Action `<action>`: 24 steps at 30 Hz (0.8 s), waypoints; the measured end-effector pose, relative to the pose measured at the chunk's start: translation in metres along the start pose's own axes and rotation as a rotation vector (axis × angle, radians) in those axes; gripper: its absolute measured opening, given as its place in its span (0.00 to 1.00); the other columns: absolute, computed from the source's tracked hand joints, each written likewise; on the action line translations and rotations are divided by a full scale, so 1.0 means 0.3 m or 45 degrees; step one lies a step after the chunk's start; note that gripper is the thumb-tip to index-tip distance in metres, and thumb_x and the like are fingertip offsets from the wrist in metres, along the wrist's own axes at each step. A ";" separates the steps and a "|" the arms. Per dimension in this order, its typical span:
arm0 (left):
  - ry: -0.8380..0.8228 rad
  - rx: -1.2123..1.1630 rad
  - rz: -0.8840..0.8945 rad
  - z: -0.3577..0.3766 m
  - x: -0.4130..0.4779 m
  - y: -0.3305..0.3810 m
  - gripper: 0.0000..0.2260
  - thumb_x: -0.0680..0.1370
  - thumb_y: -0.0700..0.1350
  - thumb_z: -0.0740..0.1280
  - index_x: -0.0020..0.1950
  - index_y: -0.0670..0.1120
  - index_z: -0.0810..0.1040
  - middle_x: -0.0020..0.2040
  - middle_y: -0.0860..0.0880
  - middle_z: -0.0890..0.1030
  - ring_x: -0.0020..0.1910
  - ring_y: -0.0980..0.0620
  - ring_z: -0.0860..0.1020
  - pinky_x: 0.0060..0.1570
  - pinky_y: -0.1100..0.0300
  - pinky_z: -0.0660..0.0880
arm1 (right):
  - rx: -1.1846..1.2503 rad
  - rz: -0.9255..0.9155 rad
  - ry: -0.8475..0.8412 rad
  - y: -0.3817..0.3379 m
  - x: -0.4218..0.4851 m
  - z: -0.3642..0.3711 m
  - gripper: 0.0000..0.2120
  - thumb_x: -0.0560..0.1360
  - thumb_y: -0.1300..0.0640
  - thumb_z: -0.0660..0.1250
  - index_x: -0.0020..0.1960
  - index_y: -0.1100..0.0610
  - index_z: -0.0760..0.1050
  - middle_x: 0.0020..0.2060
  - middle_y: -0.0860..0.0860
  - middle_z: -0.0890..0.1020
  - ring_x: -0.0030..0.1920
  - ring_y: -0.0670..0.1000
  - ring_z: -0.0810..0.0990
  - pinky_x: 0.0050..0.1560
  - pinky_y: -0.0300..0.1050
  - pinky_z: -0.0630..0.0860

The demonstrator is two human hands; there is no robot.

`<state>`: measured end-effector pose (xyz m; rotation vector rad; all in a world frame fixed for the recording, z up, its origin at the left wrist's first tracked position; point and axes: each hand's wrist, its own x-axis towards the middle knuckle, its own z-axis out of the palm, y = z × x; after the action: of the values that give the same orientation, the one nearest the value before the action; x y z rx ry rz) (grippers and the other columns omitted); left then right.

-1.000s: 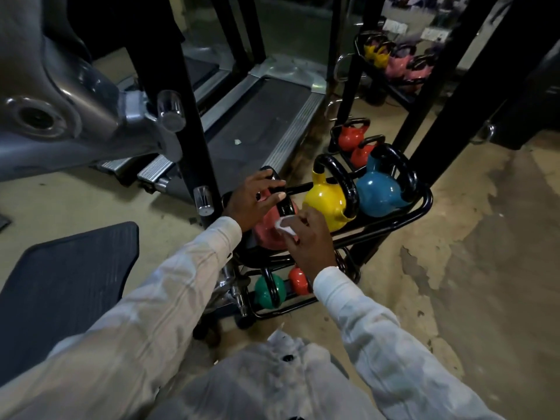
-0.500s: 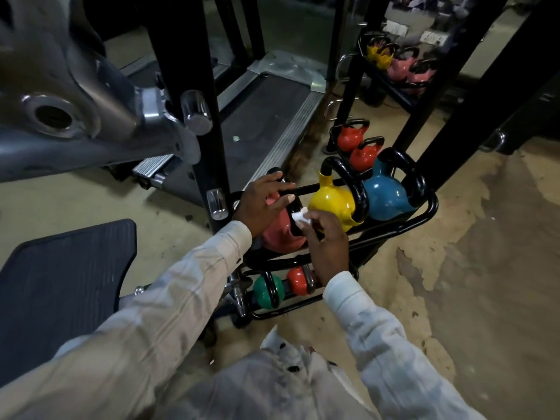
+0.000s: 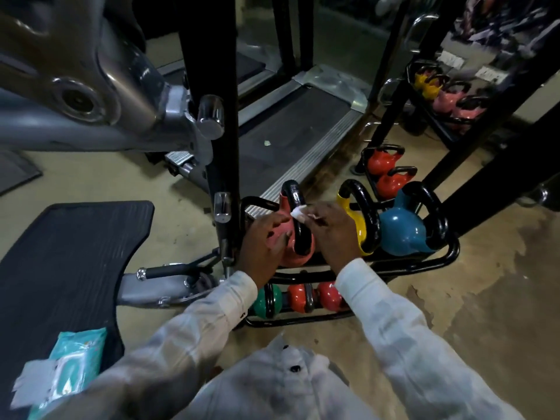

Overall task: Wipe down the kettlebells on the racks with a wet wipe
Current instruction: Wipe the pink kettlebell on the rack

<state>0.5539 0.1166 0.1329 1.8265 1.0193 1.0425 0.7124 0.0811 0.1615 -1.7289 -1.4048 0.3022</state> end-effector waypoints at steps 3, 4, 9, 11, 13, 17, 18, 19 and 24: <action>0.045 0.083 0.096 0.011 -0.049 0.004 0.09 0.75 0.41 0.70 0.55 0.47 0.78 0.53 0.51 0.77 0.52 0.54 0.76 0.52 0.61 0.74 | -0.022 -0.167 -0.102 0.005 -0.073 -0.032 0.06 0.74 0.57 0.73 0.51 0.52 0.84 0.49 0.49 0.80 0.54 0.49 0.79 0.58 0.41 0.74; 0.051 0.094 0.118 0.015 -0.061 0.009 0.09 0.75 0.42 0.71 0.53 0.48 0.77 0.52 0.50 0.77 0.50 0.54 0.76 0.51 0.62 0.74 | -0.076 -0.244 -0.146 -0.001 -0.059 -0.043 0.06 0.75 0.59 0.72 0.51 0.53 0.84 0.49 0.50 0.80 0.53 0.48 0.79 0.58 0.37 0.72; 0.054 0.174 0.146 0.062 -0.082 0.011 0.08 0.75 0.44 0.72 0.52 0.47 0.78 0.52 0.50 0.77 0.51 0.52 0.77 0.52 0.56 0.75 | -0.108 -0.166 -0.243 -0.015 0.155 -0.029 0.07 0.73 0.53 0.74 0.50 0.54 0.85 0.45 0.54 0.80 0.48 0.52 0.79 0.53 0.44 0.74; 0.077 0.243 0.189 0.074 -0.078 0.011 0.09 0.75 0.43 0.71 0.55 0.47 0.80 0.56 0.50 0.76 0.54 0.52 0.77 0.56 0.57 0.75 | -0.116 -0.114 -0.278 -0.003 0.160 -0.029 0.08 0.72 0.52 0.75 0.48 0.54 0.85 0.44 0.54 0.80 0.47 0.50 0.79 0.52 0.44 0.75; 0.099 0.316 0.270 0.074 -0.074 0.019 0.11 0.75 0.42 0.70 0.58 0.46 0.80 0.59 0.49 0.76 0.58 0.52 0.75 0.61 0.66 0.71 | -0.156 -0.192 -0.312 0.012 0.109 -0.045 0.07 0.72 0.53 0.75 0.48 0.53 0.85 0.44 0.53 0.81 0.46 0.43 0.77 0.50 0.33 0.72; 0.139 0.381 0.399 0.071 -0.069 0.021 0.15 0.72 0.38 0.71 0.58 0.44 0.80 0.60 0.47 0.75 0.59 0.50 0.75 0.63 0.65 0.69 | -0.129 -0.120 -0.322 0.020 0.131 -0.037 0.11 0.72 0.43 0.72 0.49 0.49 0.84 0.44 0.50 0.82 0.46 0.44 0.80 0.50 0.42 0.77; 0.141 0.393 0.410 0.073 -0.068 0.015 0.14 0.72 0.38 0.71 0.58 0.44 0.80 0.60 0.47 0.75 0.60 0.49 0.75 0.63 0.62 0.71 | -0.098 -0.056 -0.332 0.029 0.180 -0.024 0.15 0.70 0.40 0.72 0.48 0.49 0.84 0.43 0.50 0.83 0.46 0.46 0.81 0.50 0.46 0.78; 0.132 0.401 0.416 0.074 -0.066 0.008 0.14 0.73 0.38 0.71 0.58 0.44 0.81 0.60 0.46 0.76 0.60 0.48 0.75 0.62 0.60 0.72 | -0.036 0.027 -0.350 0.038 0.229 -0.018 0.17 0.67 0.37 0.73 0.48 0.48 0.84 0.43 0.50 0.84 0.45 0.49 0.83 0.50 0.51 0.80; 0.099 0.455 0.450 0.075 -0.047 -0.007 0.12 0.74 0.40 0.70 0.57 0.44 0.81 0.61 0.43 0.77 0.60 0.46 0.76 0.60 0.54 0.75 | -0.088 -0.003 -0.396 0.050 0.238 -0.020 0.13 0.68 0.42 0.75 0.48 0.48 0.84 0.43 0.49 0.83 0.45 0.48 0.82 0.51 0.47 0.79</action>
<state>0.5689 0.0994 0.1192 2.3357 0.9981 1.2035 0.7505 0.1416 0.1769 -1.7914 -1.6550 0.5460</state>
